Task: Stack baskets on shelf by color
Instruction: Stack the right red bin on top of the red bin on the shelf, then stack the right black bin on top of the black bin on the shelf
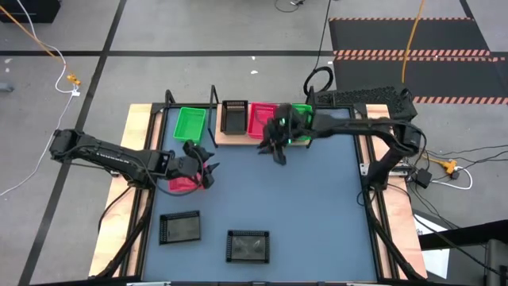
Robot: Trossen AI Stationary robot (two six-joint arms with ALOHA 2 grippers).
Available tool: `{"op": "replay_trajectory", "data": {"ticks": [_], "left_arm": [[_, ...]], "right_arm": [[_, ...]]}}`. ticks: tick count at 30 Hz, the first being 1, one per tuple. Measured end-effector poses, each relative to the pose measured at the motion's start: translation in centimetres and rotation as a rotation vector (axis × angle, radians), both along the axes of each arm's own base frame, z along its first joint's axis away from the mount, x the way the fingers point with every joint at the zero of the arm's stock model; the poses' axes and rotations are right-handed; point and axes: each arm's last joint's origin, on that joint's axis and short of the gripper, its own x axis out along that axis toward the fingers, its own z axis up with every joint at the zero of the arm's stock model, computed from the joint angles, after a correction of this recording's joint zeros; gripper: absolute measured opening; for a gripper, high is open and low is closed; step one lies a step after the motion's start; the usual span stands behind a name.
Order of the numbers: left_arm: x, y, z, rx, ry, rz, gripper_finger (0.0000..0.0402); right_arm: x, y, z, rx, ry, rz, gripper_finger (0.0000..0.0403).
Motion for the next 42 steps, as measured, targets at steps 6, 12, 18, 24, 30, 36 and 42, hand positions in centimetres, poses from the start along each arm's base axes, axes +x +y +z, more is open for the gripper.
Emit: {"op": "replay_trajectory", "data": {"ticks": [6,12,18,24,30,36,42], "left_arm": [[-0.2,-0.2,-0.2,-0.072,-0.021,0.049,0.0202],[-0.5,-0.5,-0.5,-0.18,-0.018,0.095,0.0202],[-0.4,-0.4,-0.7,-0.185,-0.067,0.201,0.0202],[0.1,-0.3,-0.5,-0.139,-0.106,0.212,0.0202],[1.3,-0.4,-0.1,-0.083,-0.171,0.174,0.0202],[1.8,-0.6,-0.6,-0.088,-0.138,0.109,0.0202],[2.2,-0.5,-1.0,-0.085,-0.139,0.12,0.0202]], "right_arm": [[0.4,5.4,-2.3,-0.081,-0.228,-0.085,0.01],[-0.6,8.0,-4.6,-0.045,-0.354,-0.141,0.01],[-1.3,9.0,-6.3,-0.199,-0.376,-0.269,0.01],[-0.8,10.1,-7.4,-0.17,-0.374,-0.222,0.01],[-0.8,11.1,-8.0,-0.239,-0.357,-0.068,0.01],[-1.4,13.5,-8.9,-0.31,-0.347,0.35,0.0096],[-0.8,14.7,-7.7,-0.354,-0.167,0.46,0.0068]]}}
